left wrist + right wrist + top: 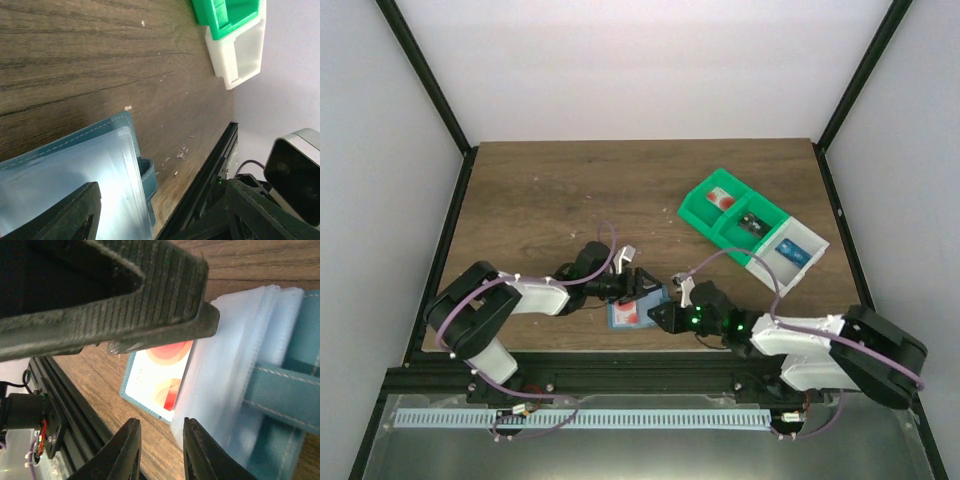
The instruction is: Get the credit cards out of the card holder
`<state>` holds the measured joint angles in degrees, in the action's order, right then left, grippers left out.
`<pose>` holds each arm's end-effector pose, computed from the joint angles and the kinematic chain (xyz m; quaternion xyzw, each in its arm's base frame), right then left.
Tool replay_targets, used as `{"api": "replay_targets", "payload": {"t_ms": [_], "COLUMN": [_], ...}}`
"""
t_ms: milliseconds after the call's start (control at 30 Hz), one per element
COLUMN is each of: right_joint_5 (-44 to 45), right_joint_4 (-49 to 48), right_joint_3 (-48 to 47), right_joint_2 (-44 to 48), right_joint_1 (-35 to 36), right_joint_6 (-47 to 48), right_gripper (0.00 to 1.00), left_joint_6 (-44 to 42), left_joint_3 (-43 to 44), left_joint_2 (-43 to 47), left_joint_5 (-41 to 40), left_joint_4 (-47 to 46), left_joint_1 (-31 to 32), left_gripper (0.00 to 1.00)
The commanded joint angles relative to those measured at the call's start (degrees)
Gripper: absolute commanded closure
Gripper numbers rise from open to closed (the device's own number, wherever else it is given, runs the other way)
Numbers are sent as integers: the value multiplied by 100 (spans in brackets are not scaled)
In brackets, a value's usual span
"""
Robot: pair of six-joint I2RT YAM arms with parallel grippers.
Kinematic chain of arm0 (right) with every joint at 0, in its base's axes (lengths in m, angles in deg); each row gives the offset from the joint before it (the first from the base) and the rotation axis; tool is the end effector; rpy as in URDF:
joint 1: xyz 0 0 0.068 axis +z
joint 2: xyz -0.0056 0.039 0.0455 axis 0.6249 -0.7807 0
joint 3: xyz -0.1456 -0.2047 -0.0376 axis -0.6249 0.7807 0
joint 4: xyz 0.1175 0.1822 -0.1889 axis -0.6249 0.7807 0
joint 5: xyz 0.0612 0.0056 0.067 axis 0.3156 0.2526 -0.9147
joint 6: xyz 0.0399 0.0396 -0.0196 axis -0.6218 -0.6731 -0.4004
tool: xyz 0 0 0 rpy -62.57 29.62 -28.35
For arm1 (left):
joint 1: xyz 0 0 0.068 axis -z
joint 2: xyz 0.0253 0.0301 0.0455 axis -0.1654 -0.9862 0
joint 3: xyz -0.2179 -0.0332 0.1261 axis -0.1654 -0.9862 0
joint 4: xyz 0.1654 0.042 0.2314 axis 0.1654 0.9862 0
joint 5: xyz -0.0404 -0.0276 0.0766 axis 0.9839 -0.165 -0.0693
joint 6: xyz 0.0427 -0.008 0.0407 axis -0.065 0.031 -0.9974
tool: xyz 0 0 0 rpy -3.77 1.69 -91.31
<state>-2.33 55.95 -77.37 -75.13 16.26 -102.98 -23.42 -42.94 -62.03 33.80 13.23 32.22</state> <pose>0.1291 0.1975 0.0984 -0.0885 0.8587 0.4406 0.2465 0.2141 -0.2245 0.0885 0.0235 0.8472 -0.5222 0.0951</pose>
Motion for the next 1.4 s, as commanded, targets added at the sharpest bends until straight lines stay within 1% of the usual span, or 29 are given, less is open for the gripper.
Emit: {"api": "replay_targets", "payload": {"t_ms": [0,133,233,333,400,467,533,667,767,900,1000,1233,1367], "right_joint_5": [-105,-33,85,104,138,103,60,158,191,194,164,-32,-20], "right_joint_4": [-280,-279,-298,-218,-196,-184,-114,89,137,286,454,743,766], "right_joint_3": [-500,-590,-451,-341,-264,-250,-307,-387,-388,-492,-595,-982,-1321], "right_joint_2": [-616,-1025,-1093,-1057,-1033,-1094,-1203,-1297,-1267,-1087,-805,-270,-311], "right_joint_1": [70,70,65,70,70,69,70,70,70,70,70,149,271], "right_joint_6": [196,47,-59,-107,-142,-146,-101,-202,-264,-262,-254,-286,-274], "right_gripper": [75,76,76,76,76,76,76,76,76,76,76,76,76], "left_joint_6": [-187,-256,-410,-627,-663,-704,-791,-1017,-1041,-1117,-1111,-1088,-1052], "left_joint_3": [145,101,26,-61,-193,-333,-452,-720,-941,-1072,-1210,-1302,-1359], "left_joint_2": [233,570,912,1269,1440,1577,1740,2159,2382,2394,2369,2299,2362], "left_joint_5": [-113,-283,-443,-563,-548,-499,-524,-880,-901,-883,-875,-809,-811], "left_joint_4": [417,763,1066,1461,1567,1620,1728,2143,2086,2101,1959,1812,1762], "left_joint_1": [-26,-197,-369,-491,-527,-537,-534,-543,-571,-594,-591,-610,-614], "left_gripper": [30,30,30,38,44,48,49,57,62,75,81,84,84]}}
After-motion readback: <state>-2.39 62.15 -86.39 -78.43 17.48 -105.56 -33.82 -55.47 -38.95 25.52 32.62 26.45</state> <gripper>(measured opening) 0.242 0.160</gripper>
